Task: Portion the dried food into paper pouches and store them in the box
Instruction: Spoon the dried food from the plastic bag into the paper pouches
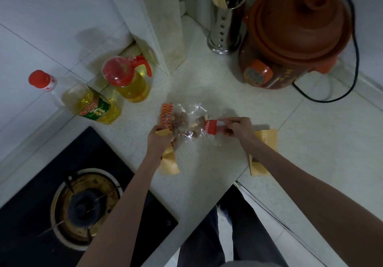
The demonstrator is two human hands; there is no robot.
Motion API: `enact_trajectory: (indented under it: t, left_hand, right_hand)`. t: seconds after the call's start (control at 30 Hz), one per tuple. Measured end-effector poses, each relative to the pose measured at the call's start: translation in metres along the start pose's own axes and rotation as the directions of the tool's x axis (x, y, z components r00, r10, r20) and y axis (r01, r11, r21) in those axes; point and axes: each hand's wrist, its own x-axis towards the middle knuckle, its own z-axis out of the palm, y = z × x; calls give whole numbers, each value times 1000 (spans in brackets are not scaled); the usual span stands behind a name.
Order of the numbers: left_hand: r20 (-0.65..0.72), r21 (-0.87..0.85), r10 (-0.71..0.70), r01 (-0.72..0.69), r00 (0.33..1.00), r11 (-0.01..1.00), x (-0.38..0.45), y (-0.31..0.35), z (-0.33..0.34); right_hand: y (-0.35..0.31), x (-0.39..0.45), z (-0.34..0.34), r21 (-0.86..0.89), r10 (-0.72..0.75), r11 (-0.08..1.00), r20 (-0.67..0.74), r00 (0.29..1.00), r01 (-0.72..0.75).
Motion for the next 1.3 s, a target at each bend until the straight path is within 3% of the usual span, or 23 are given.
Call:
enact_trajectory:
  t: [0.37,0.47,0.73,0.87,0.97,1.07,1.2,1.3]
  left_hand:
    - [-27,15,6,-6,1000,1000,0,-2,2]
    - [-77,15,70,-69,995,998,0,-3,5]
    - [-148,309,202,-149,968,939,-20,-12,8]
    - [-195,290,210,-148,958,945,-41,-14,5]
    - [-188,230,323,-278,928,933,-62,-6,7]
    - [-68,177,436,-419,897,890,-89,12,11]
    - [1,210,650,-636,760,743,-122,43,20]
    - [28,231,733,-718,680,657,-144,61,29]
  right_hand:
    - [0,5,-48,-77,-35,997,-82,996,28]
    - [0,3,-62,-74,-23,997,-104,994,15]
    - [-11,-17,-93,-82,-54,996,-109,993,45]
    - [-30,-35,-99,-109,-114,988,-64,991,106]
    - [-53,-54,-99,-136,-160,978,2,987,159]
    - [-83,-80,-95,-166,-226,956,114,967,243]
    - [-129,-118,-89,-169,-300,918,291,908,358]
    - [-156,-138,-83,-192,-326,893,346,880,407]
